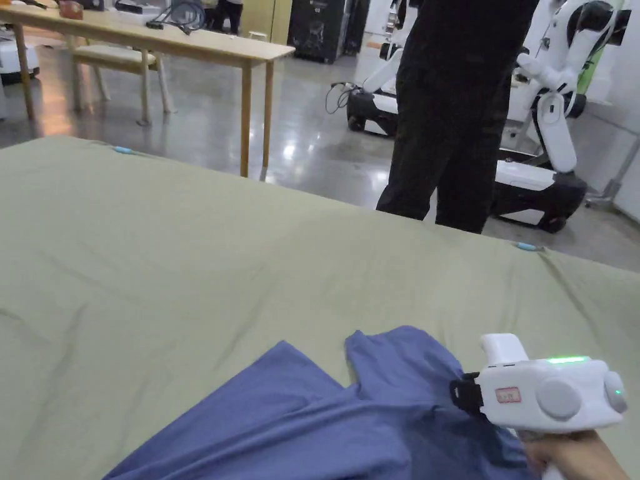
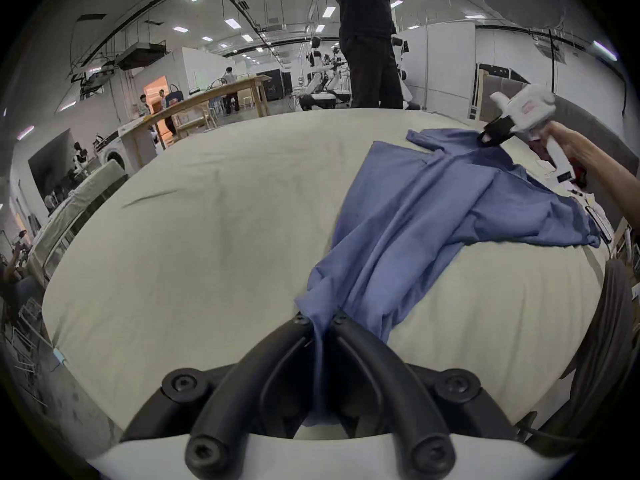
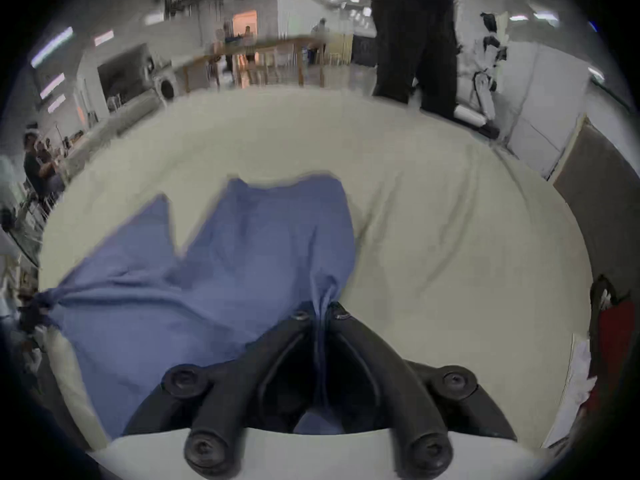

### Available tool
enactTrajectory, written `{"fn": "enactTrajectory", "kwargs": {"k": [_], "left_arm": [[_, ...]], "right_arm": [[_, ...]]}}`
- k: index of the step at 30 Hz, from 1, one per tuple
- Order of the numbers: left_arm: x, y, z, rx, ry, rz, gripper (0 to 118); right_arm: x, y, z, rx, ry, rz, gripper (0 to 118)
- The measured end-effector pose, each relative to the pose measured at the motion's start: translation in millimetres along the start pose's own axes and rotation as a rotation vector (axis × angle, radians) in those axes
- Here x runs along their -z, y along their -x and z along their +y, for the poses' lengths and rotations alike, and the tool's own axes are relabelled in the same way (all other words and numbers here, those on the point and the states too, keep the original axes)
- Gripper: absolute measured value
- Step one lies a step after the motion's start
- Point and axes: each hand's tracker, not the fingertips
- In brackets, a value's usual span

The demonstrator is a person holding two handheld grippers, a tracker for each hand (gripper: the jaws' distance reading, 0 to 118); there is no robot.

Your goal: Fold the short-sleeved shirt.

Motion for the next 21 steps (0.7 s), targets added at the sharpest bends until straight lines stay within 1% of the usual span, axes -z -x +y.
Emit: {"fn": "enactTrajectory", "kwargs": {"k": [1,2,4,6,8,10,12,13,15,17,18,19,21], "left_arm": [[-0.6,3.5,7.5,0.004,-0.004,0.004,1],[-1.2,8.0,16.6,-0.005,-0.006,0.004,1],[-5.7,18.0,46.9,-0.1,-0.082,-0.018,1],[-12.3,24.7,83.9,-0.159,-0.163,-0.057,1],[-21.3,27.7,129.5,-0.178,-0.246,-0.06,1],[-34.8,26.4,180.4,-0.184,-0.342,-0.073,1],[-48.9,21.8,230.8,-0.199,-0.4,-0.113,1],[-56.5,19.7,257.6,-0.203,-0.437,-0.137,1],[-70.7,13.7,309.2,-0.177,-0.485,-0.152,1],[-83.1,8.1,360.0,-0.152,-0.507,-0.122,1],[-90.4,5.3,386.9,-0.15,-0.531,-0.102,1],[-96.1,3.1,413.0,-0.134,-0.54,-0.077,1],[-107.5,-0.2,458.5,-0.153,-0.559,-0.063,1]], "right_arm": [[-26.9,-0.4,-2.2,0.013,-0.052,0.011,5],[-51.5,0.5,-3.3,0.015,-0.114,-0.012,5],[-99.6,-2.2,3.2,0.021,-0.21,-0.041,5],[-145.0,-6.7,18.6,0.051,-0.282,-0.055,5],[-181.9,-11.0,34.8,0.03,-0.351,-0.083,5],[-213.9,-10.8,55.8,-0.005,-0.409,-0.198,5],[-242.3,-13.6,75.8,-0.045,-0.462,-0.269,5],[-257.6,-12.6,89.0,-0.049,-0.491,-0.298,5],[-287.7,-20.1,115.4,-0.033,-0.555,-0.336,5],[-312.5,-28.7,144.5,0.01,-0.614,-0.378,5],[-324.9,-32.5,161.5,0.014,-0.628,-0.4,5],[-334.7,-34.8,178.5,0.008,-0.635,-0.445,5],[-350.2,-41.5,211.3,-0.004,-0.645,-0.518,5]]}}
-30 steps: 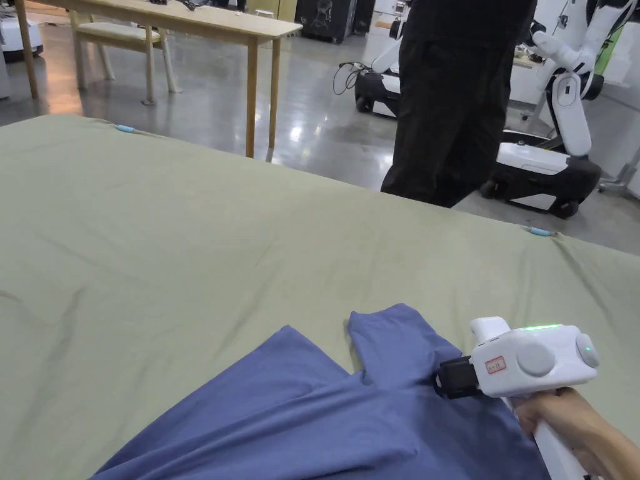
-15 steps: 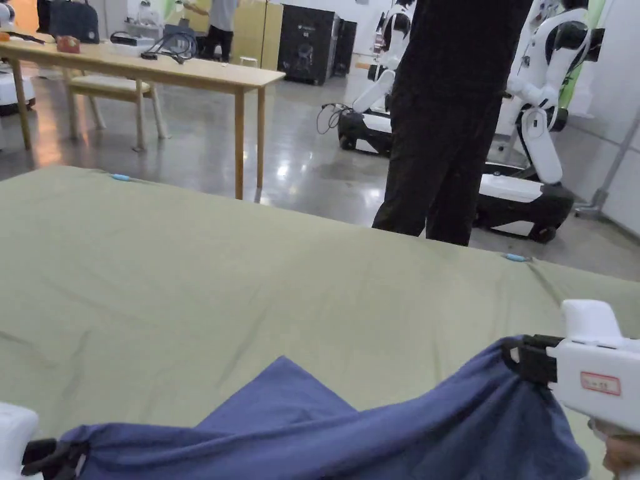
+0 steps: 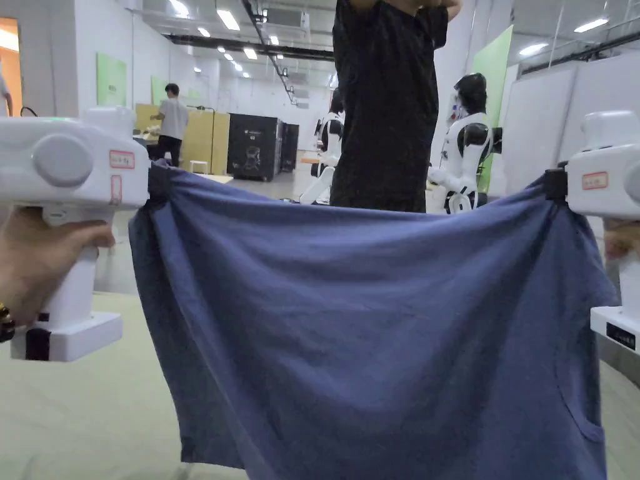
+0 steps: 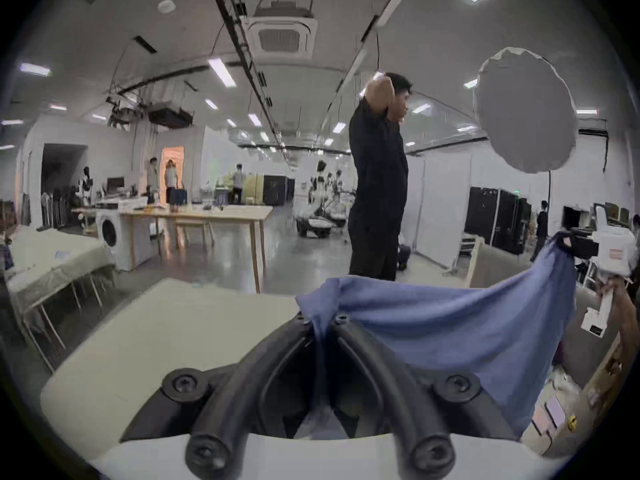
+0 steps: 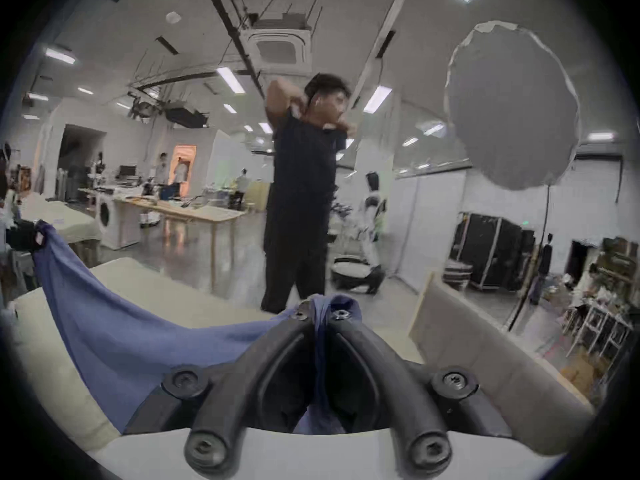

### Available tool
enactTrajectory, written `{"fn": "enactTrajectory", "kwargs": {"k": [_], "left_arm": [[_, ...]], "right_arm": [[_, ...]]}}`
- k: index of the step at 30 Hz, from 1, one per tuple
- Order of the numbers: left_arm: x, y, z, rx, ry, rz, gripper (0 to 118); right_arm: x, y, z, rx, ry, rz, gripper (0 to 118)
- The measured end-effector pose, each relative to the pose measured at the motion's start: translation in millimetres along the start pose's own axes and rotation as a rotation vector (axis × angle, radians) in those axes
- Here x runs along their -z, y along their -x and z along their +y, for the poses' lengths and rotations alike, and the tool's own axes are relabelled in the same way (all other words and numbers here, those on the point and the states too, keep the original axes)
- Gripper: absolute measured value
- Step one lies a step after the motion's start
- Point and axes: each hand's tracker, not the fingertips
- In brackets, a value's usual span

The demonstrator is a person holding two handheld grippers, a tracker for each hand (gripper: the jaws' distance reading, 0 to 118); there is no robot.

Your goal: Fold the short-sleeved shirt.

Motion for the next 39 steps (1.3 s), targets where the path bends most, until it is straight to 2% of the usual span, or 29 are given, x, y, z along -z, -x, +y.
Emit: {"fn": "enactTrajectory", "kwargs": {"k": [5,6,7,9,12,17,19,24,34,37,39], "left_arm": [[29.1,-16.6,76.8,0.029,-0.029,0.091,1],[35.0,-17.9,85.9,0.046,-0.043,0.106,1],[39.9,-20.5,93.5,0.061,-0.052,0.136,1],[49.4,-24.1,100.1,0.047,-0.036,0.16,1],[59.5,-27.6,96.9,0.044,-0.026,0.133,1],[74.1,-27.6,92.4,0.051,-0.031,0.14,1],[82.4,-22.5,81.5,0.026,-0.016,0.142,1],[106.6,-14.7,33.4,0.004,0.023,0.112,1],[152.4,-5.2,-98.2,-0.043,0.222,0.066,1],[132.6,-0.6,-115.9,-0.008,0.185,0.003,1],[105.1,4.6,-130.4,0.015,0.172,-0.011,1]], "right_arm": [[11.8,-14.2,65.3,0.11,-0.087,-0.018,5],[13.6,-14.5,74.2,0.146,-0.108,-0.055,5],[19.1,-16.8,80.4,0.201,-0.099,-0.062,5],[29.0,-19.5,85.7,0.252,-0.076,-0.048,5],[42.9,-16.5,80.9,0.287,-0.062,-0.052,5],[58.3,-16.4,64.1,0.276,-0.059,-0.032,5],[64.2,-20.7,51.3,0.316,-0.05,0.001,5],[96.3,-22.8,11.8,0.309,-0.014,0.016,5],[124.3,-5.7,-114.7,0.374,0.146,0.058,5],[93.1,-13.7,-133.6,0.45,0.121,0.137,5],[58.3,-22.6,-149.7,0.453,0.118,0.233,5]]}}
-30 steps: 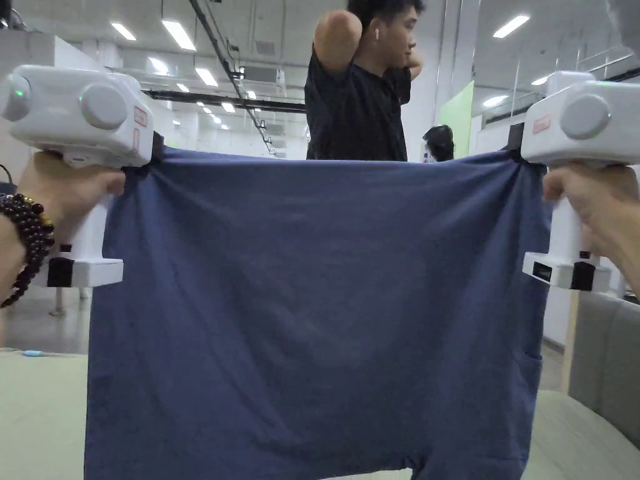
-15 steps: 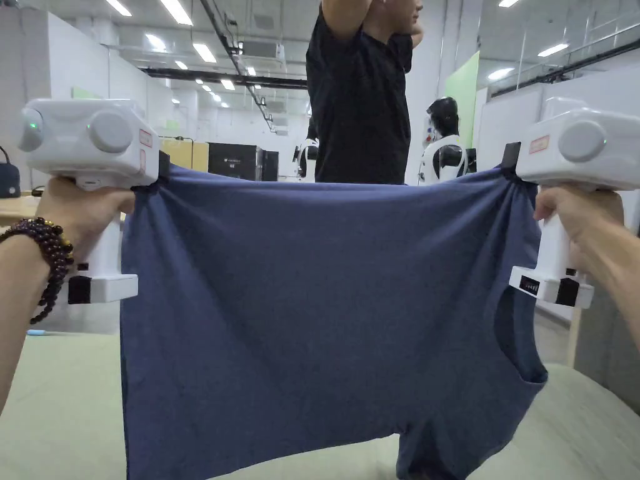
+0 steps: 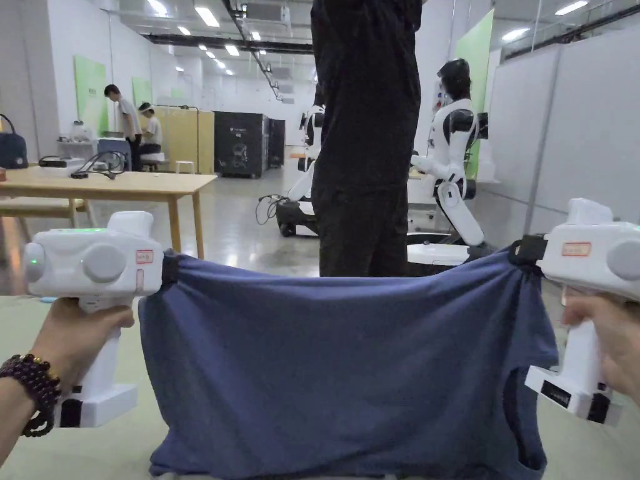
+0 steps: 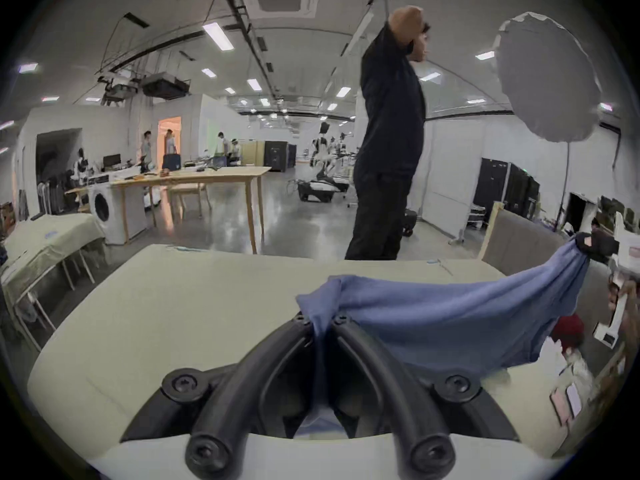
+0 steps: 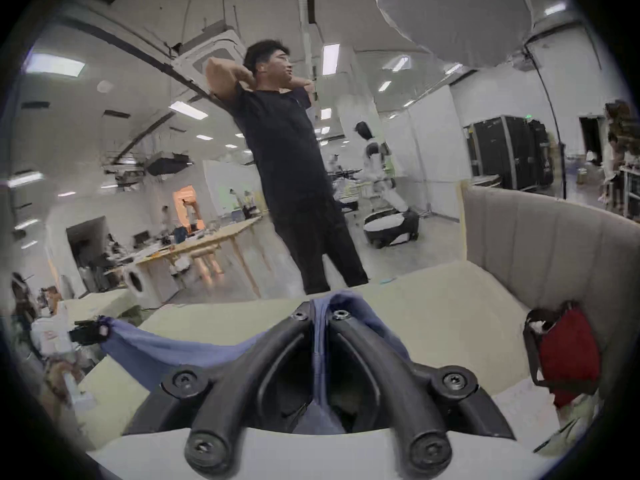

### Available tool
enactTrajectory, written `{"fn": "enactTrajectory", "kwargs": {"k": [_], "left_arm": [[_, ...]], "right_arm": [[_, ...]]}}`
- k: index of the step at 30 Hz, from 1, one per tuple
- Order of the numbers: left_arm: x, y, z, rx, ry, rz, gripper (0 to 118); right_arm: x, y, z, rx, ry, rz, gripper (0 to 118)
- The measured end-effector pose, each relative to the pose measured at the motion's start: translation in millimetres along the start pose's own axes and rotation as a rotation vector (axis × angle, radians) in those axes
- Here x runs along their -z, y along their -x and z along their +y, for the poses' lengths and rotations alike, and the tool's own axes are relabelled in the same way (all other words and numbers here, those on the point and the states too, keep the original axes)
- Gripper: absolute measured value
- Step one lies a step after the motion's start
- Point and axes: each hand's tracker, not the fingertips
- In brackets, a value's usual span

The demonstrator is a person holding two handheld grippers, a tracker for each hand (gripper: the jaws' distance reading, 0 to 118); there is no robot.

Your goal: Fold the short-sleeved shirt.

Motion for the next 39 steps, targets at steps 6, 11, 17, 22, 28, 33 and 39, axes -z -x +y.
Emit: {"fn": "enactTrajectory", "kwargs": {"k": [6,11,17,22,28,33,39], "left_arm": [[-107.0,20.3,-109.6,-0.006,0.077,-0.113,1],[-186.5,44.9,-235.4,-0.152,0.211,-0.216,1],[-221.8,37.0,-343.5,-0.094,0.472,-0.195,1],[-215.7,31.8,-364.6,-0.056,0.505,-0.181,1],[-216.2,17.6,-355.1,0.024,0.506,-0.133,40],[-254.6,45.0,-333.4,-0.162,0.455,-0.177,115],[-365.4,46.0,-319.0,-0.256,0.203,-0.123,33]], "right_arm": [[-133.2,-17.7,-80.6,-0.142,0.116,0.048,5],[-226.8,-43.9,-165.3,-0.047,0.328,0.142,5],[-256.7,-51.3,-278.0,-0.146,0.703,0.057,5],[-234.2,-48.2,-335.2,-0.379,0.91,-0.021,5],[-225.7,-59.3,-336.6,-0.341,0.904,-0.015,16],[-287.4,-65.9,-304.5,-0.173,0.693,0.027,112],[-430.1,-32.1,-270.1,0.099,0.284,0.038,23]]}}
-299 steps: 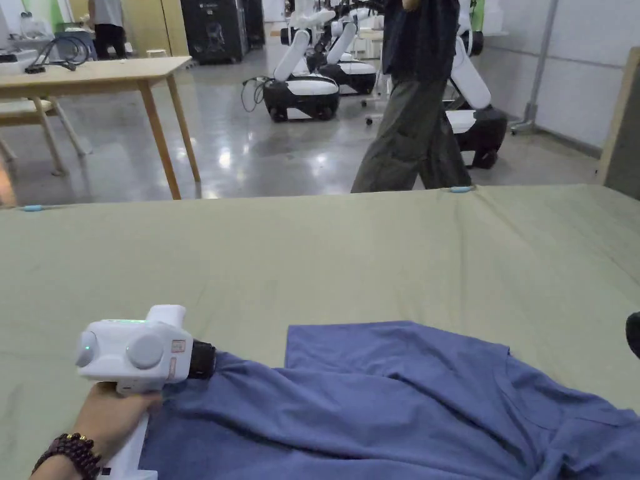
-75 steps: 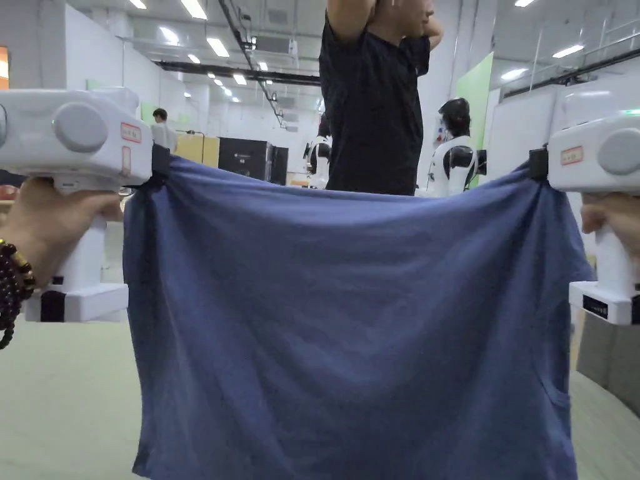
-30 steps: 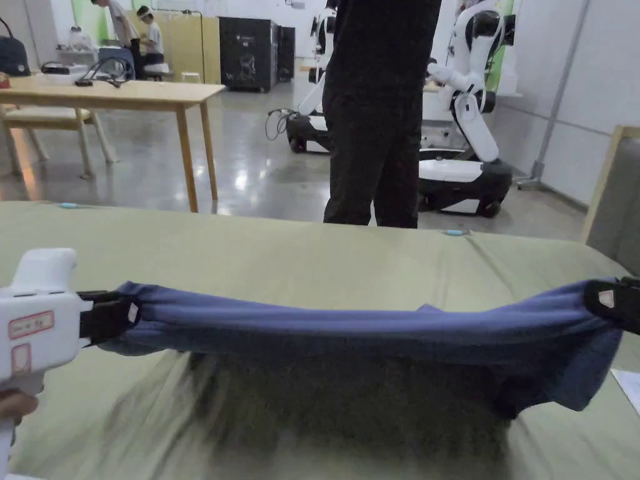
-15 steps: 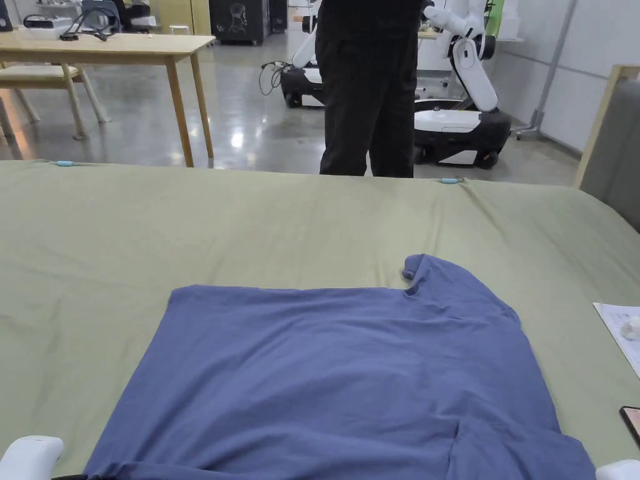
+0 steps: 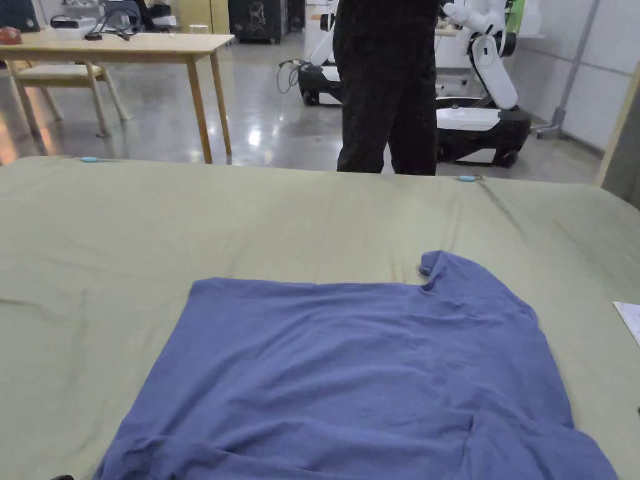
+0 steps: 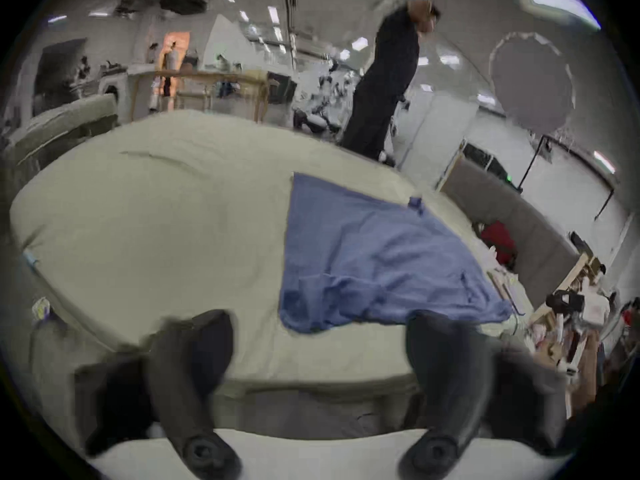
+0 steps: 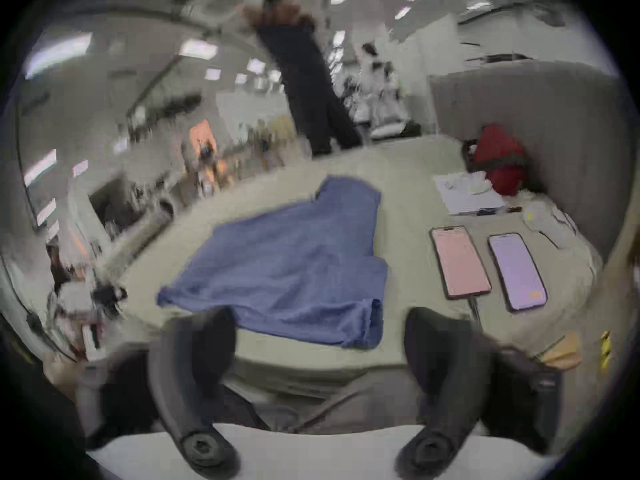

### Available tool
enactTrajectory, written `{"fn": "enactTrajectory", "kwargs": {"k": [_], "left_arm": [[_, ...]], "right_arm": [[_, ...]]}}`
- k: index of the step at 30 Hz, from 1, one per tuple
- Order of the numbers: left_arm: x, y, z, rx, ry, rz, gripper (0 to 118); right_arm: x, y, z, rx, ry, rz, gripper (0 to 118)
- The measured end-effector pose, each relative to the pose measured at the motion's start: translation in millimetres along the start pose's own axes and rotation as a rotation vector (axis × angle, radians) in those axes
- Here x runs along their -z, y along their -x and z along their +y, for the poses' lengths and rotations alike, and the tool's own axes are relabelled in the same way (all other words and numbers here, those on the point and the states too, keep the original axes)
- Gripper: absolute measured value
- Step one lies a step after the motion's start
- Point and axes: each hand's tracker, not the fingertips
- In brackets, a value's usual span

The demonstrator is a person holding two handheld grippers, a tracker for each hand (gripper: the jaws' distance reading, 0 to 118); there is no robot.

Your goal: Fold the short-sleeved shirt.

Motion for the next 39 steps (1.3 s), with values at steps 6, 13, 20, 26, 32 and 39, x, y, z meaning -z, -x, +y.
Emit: {"fn": "enactTrajectory", "kwargs": {"k": [6,13,20,26,32,39], "left_arm": [[-11.0,5.6,-7.3,-0.072,-0.064,0.069,0],[54.7,-9.4,8.2,0.062,0.014,0.07,8],[139.3,-0.3,-3.7,0.159,0.173,0.137,103],[150.6,1.2,-14.0,0.192,0.177,0.163,20],[144.7,0.0,-23.0,0.166,0.183,0.126,6],[136.8,-4.0,-23.1,0.143,0.182,0.096,6]], "right_arm": [[-17.2,-14.8,-15.8,0.051,-0.051,-0.064,0],[-0.7,-2.2,-4.4,0.03,-0.046,-0.065,0],[12.3,0.9,-9.5,0.028,0.001,-0.053,0],[20.0,-1.1,-9.3,0.017,0.039,-0.049,0],[37.9,-1.0,0.0,-0.048,0.085,-0.071,0],[107.1,-7.8,13.8,-0.262,0.203,-0.156,10]]}}
